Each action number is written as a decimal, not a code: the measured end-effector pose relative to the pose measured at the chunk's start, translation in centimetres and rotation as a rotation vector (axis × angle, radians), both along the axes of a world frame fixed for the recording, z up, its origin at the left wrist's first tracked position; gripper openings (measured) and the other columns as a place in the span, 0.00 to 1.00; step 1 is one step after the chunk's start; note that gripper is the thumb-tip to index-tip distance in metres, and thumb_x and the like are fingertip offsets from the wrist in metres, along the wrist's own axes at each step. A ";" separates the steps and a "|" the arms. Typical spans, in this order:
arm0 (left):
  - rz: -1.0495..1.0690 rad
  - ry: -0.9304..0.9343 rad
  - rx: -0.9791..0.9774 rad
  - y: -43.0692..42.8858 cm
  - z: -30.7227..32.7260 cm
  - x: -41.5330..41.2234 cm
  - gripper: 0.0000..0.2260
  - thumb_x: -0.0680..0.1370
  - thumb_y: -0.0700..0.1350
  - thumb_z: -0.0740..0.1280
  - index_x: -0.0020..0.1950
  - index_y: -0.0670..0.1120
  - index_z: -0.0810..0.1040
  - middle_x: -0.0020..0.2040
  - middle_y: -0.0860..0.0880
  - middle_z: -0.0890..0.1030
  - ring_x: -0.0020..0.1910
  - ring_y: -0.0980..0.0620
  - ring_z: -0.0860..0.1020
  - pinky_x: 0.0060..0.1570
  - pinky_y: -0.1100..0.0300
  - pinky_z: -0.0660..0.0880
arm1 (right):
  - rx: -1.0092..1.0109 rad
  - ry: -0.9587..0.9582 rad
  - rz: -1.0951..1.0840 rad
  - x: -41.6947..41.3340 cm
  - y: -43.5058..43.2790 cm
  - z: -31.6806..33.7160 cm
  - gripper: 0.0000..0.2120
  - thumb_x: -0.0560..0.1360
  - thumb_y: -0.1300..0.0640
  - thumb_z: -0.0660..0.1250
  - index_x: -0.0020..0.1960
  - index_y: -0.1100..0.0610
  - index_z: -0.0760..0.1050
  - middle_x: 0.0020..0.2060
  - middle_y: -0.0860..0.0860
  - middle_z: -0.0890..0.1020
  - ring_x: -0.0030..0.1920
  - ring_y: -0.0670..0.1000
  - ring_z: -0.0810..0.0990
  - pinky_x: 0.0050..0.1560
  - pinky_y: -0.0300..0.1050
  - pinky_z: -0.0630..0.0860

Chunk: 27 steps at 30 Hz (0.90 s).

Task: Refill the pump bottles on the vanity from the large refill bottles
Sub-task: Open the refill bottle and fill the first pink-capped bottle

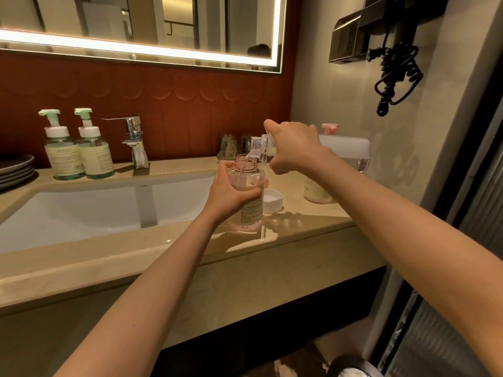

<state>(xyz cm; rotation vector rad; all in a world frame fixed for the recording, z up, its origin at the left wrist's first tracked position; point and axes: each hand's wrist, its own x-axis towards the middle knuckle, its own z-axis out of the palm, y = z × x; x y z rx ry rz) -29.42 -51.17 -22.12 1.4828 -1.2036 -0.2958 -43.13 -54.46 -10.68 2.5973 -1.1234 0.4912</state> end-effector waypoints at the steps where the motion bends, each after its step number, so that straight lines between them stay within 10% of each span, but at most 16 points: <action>1: -0.004 -0.002 -0.004 0.0 0.0 0.0 0.32 0.67 0.49 0.76 0.63 0.52 0.60 0.66 0.45 0.71 0.62 0.45 0.72 0.57 0.53 0.72 | -0.003 0.001 -0.001 0.0 0.0 0.0 0.27 0.68 0.59 0.69 0.63 0.55 0.63 0.44 0.52 0.71 0.54 0.57 0.74 0.60 0.58 0.67; 27: 0.010 -0.007 -0.011 0.0 -0.1 -0.1 0.32 0.68 0.48 0.76 0.64 0.51 0.60 0.67 0.45 0.70 0.63 0.45 0.71 0.56 0.55 0.71 | -0.011 0.018 -0.006 0.0 0.2 0.1 0.25 0.68 0.60 0.68 0.62 0.56 0.64 0.44 0.52 0.70 0.55 0.57 0.74 0.60 0.57 0.67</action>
